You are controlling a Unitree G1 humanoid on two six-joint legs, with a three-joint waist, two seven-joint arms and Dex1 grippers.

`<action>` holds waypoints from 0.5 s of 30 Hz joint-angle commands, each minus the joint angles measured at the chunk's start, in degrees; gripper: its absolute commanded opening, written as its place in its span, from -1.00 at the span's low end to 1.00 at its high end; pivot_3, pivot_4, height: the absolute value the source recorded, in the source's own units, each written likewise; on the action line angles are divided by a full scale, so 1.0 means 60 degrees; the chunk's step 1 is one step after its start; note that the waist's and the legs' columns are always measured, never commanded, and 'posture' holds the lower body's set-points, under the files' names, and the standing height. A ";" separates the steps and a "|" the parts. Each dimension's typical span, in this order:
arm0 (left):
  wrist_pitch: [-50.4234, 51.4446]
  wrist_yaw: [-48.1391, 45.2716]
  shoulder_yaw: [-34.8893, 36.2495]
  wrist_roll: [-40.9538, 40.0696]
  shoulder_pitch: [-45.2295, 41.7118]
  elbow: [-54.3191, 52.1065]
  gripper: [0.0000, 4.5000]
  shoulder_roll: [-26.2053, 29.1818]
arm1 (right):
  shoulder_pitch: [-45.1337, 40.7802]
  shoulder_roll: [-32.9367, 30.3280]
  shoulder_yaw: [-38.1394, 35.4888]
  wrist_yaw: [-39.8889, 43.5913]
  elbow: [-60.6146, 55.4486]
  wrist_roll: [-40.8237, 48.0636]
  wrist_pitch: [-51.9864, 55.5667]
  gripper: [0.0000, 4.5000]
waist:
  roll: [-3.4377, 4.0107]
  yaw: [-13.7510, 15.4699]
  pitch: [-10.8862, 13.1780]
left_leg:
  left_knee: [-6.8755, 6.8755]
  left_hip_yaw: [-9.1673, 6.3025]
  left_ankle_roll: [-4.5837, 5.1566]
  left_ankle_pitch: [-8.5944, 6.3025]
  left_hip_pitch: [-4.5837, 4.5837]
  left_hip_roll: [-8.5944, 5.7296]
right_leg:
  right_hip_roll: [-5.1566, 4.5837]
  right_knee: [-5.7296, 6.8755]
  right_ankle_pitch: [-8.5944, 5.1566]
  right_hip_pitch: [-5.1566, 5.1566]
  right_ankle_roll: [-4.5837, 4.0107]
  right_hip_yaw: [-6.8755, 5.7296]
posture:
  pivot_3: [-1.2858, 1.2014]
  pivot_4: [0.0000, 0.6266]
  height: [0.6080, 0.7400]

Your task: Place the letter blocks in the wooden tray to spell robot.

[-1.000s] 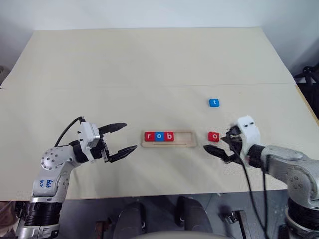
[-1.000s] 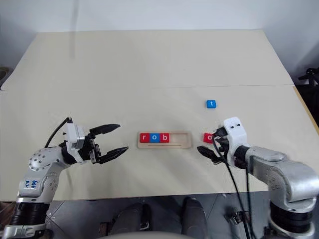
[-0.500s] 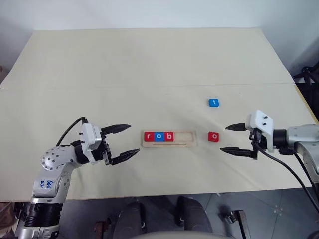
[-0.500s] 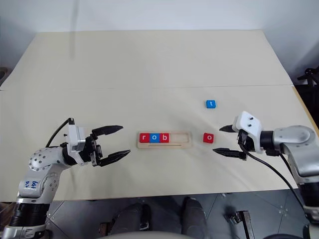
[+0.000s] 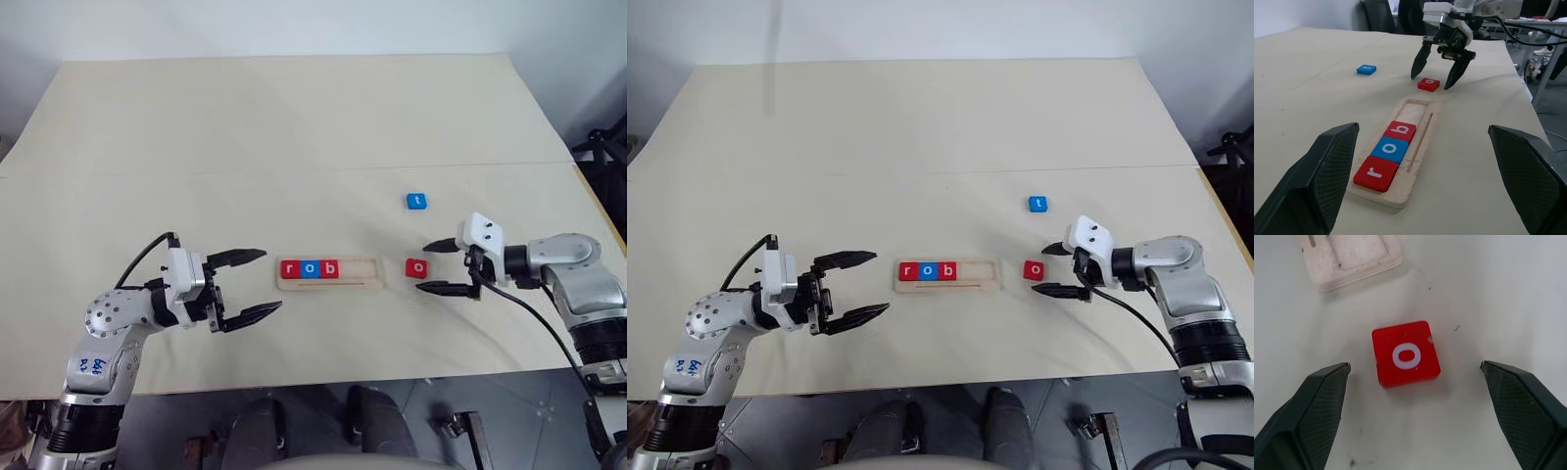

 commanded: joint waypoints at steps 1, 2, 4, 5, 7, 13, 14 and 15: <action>-0.0003 0.0075 0.0145 -0.0145 0.0096 -0.0418 1.00 0.0103 | -0.0013 0.0138 0.0044 0.0122 0.0006 -0.0039 -0.0006 0.57 | 0.0000 0.0014 0.0000 | 0.0000 0.0000 0.0000 0.0000 0.0000 0.0000 | 0.0000 0.0001 0.0000 0.0000 0.0000 0.0001 | 0.03 -0.52 1.00; 0.0006 0.0087 0.0150 -0.0150 0.0099 -0.0424 1.00 0.0106 | -0.0008 0.0143 0.0047 0.0135 0.0016 -0.0045 -0.0010 0.44 | 0.0000 0.0020 0.0000 | 0.0000 0.0000 0.0000 0.0000 -0.0001 0.0000 | 0.0000 0.0000 0.0000 0.0000 0.0000 0.0000 | 0.03 -0.52 1.00; 0.0006 0.0091 0.0158 -0.0146 0.0093 -0.0413 1.00 0.0113 | -0.0016 0.0153 0.0054 0.0112 0.0051 -0.0097 -0.0056 0.09 | 0.0000 0.0022 0.0000 | 0.0000 0.0000 0.0000 0.0000 -0.0002 0.0000 | 0.0000 -0.0001 0.0000 0.0000 0.0000 0.0001 | 0.03 -0.52 1.00; 0.0005 0.0086 0.0166 -0.0149 0.0077 -0.0392 1.00 0.0119 | -0.0031 0.0168 0.0058 0.0102 0.0080 -0.0114 -0.0075 -0.06 | 0.0000 0.0022 0.0000 | 0.0000 0.0000 0.0000 0.0000 -0.0002 -0.0001 | 0.0000 -0.0001 0.0000 0.0000 0.0000 0.0002 | 0.03 -0.52 1.00; 0.0008 0.0063 0.0188 -0.0165 0.0046 -0.0372 1.00 0.0143 | -0.0057 0.0203 0.0042 0.0095 0.0143 -0.0123 -0.0127 -0.33 | 0.0000 0.0023 0.0000 | 0.0000 0.0000 0.0000 0.0000 -0.0001 -0.0001 | 0.0000 -0.0001 0.0000 0.0001 0.0000 0.0001 | 0.03 -0.52 1.00; 0.0010 -0.0010 0.0261 -0.0226 0.0045 -0.0384 1.00 0.0241 | -0.0361 0.0156 -0.0030 0.0605 -0.0149 0.0060 -0.0601 -0.33 | 0.0001 0.0012 0.0000 | 0.0000 0.0001 0.0000 0.0000 -0.0002 -0.0001 | 0.0000 -0.0001 0.0000 0.0000 0.0000 0.0001 | 0.03 -0.52 1.00; 0.0010 0.0002 0.0272 -0.0242 0.0068 -0.0404 1.00 0.0257 | -0.0461 0.0152 -0.0018 0.0678 -0.0317 0.0085 -0.0573 -0.33 | 0.0003 0.0014 0.0001 | 0.0000 0.0001 0.0000 0.0000 -0.0002 -0.0001 | 0.0000 0.0000 0.0000 -0.0001 0.0000 0.0002 | 0.03 -0.52 1.00; 0.0001 0.0029 0.0297 -0.0244 0.0103 -0.0415 1.00 0.0271 | -0.0623 0.0210 0.0050 0.0730 -0.0586 0.0081 -0.0553 -0.33 | 0.0003 0.0016 0.0002 | 0.0000 0.0002 0.0000 0.0000 -0.0002 -0.0001 | 0.0000 0.0000 0.0000 -0.0002 0.0000 0.0003 | 0.03 -0.52 1.00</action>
